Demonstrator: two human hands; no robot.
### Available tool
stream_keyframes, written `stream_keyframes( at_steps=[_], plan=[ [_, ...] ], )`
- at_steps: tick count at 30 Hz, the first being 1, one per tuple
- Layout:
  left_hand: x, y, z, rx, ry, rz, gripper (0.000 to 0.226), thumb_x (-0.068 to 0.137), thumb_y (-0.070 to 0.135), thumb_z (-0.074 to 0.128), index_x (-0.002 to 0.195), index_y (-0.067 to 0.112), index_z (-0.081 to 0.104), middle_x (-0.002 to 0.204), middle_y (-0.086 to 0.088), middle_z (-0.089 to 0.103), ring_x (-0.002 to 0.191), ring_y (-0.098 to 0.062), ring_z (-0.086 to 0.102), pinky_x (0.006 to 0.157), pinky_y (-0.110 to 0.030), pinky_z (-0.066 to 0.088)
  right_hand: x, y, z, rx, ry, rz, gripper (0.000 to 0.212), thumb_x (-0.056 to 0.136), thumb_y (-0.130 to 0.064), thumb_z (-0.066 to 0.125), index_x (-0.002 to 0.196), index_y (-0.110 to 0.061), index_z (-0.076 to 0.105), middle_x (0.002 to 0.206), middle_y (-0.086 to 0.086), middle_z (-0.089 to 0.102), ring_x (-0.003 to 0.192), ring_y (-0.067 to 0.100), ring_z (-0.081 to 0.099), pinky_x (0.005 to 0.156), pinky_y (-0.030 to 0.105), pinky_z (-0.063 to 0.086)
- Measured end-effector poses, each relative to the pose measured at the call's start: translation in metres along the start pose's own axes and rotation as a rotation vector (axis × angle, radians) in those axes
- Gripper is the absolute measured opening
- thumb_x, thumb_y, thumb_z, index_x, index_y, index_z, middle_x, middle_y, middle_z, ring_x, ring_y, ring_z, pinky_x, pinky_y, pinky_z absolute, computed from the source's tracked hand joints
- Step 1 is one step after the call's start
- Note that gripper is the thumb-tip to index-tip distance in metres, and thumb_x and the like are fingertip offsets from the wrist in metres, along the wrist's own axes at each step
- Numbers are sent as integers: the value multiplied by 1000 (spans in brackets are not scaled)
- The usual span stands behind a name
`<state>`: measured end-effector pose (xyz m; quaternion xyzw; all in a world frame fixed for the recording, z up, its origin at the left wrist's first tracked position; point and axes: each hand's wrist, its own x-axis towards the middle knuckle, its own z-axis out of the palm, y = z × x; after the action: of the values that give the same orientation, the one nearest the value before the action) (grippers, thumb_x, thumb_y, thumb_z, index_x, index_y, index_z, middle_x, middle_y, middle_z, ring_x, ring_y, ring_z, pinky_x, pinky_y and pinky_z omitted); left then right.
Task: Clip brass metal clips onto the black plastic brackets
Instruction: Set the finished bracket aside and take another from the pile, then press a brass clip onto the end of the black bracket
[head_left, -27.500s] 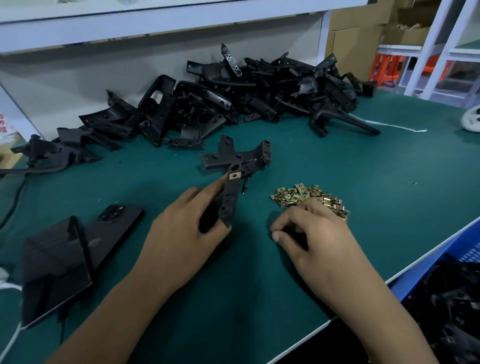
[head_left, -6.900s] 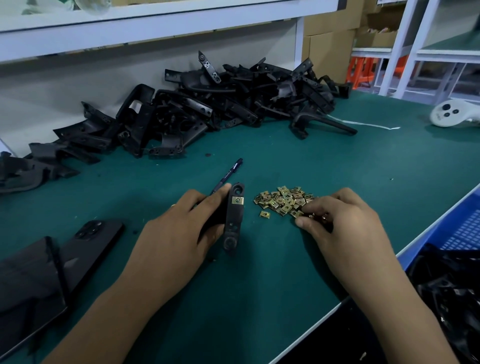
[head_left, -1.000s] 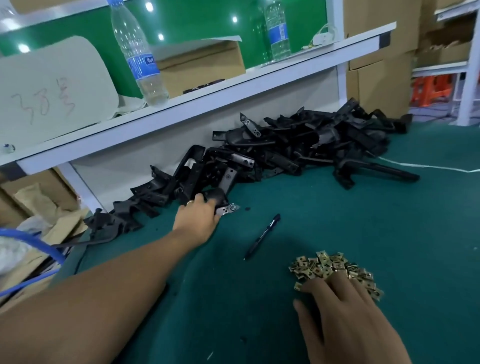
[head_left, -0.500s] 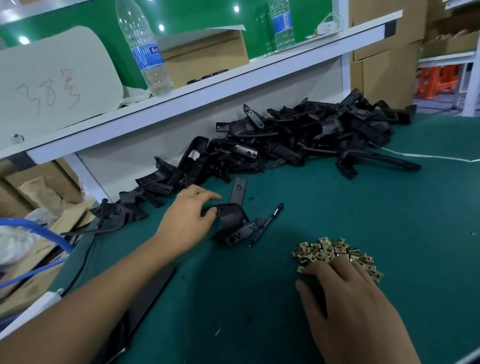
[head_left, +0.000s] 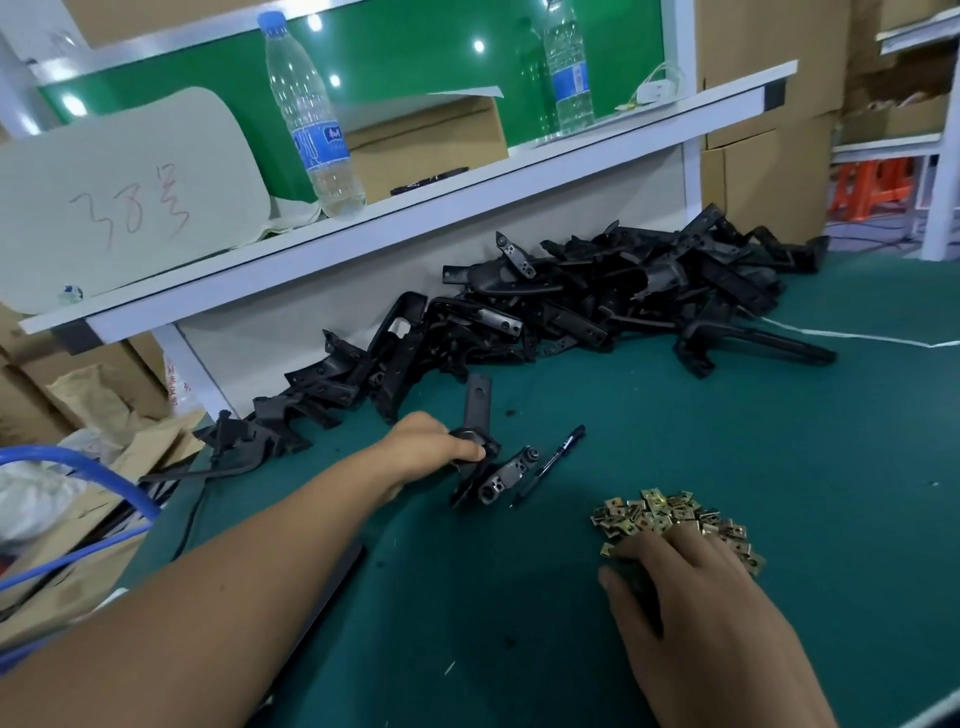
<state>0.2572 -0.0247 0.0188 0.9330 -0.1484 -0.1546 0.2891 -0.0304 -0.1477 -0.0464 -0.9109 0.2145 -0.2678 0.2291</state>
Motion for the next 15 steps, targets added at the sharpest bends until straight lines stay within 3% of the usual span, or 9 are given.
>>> stream_keyframes(
  at_steps=[1,4,8,11,15],
  plan=[
    [-5,0,0,-96,25,-1,43,71,44,89,68,19,54,77,-1,62,70,-17,57,67,-29,43,0,0,0,16,2,-2,27,97,-62,40,114,-47,56,104,-21,47,105,0,41,75,18,39],
    [-26,0,-7,-317,130,25,31,76,35,89,69,15,67,74,1,69,62,-13,62,58,-22,47,1,-2,-4,78,-7,9,19,96,-55,50,110,-45,60,103,-20,52,101,2,48,70,21,41],
    [-78,6,-18,-475,81,70,27,81,36,86,85,10,80,78,1,75,59,-8,62,51,-17,47,-3,-4,-7,204,92,-8,14,90,-36,71,104,-37,67,95,-20,58,91,7,56,62,26,45],
    [-127,4,-12,-576,22,99,21,81,34,85,71,18,78,71,-3,68,53,-12,59,50,-19,45,-5,-3,-7,273,35,-79,32,88,-43,69,119,-43,58,103,-27,51,99,-1,52,70,20,44],
    [-181,-8,6,-686,-75,119,35,73,39,88,84,7,80,83,-18,72,67,-19,55,65,-33,40,-8,-10,-11,242,-133,-259,71,85,-57,67,143,-55,26,130,-37,31,122,-10,35,92,20,44]
  ],
)
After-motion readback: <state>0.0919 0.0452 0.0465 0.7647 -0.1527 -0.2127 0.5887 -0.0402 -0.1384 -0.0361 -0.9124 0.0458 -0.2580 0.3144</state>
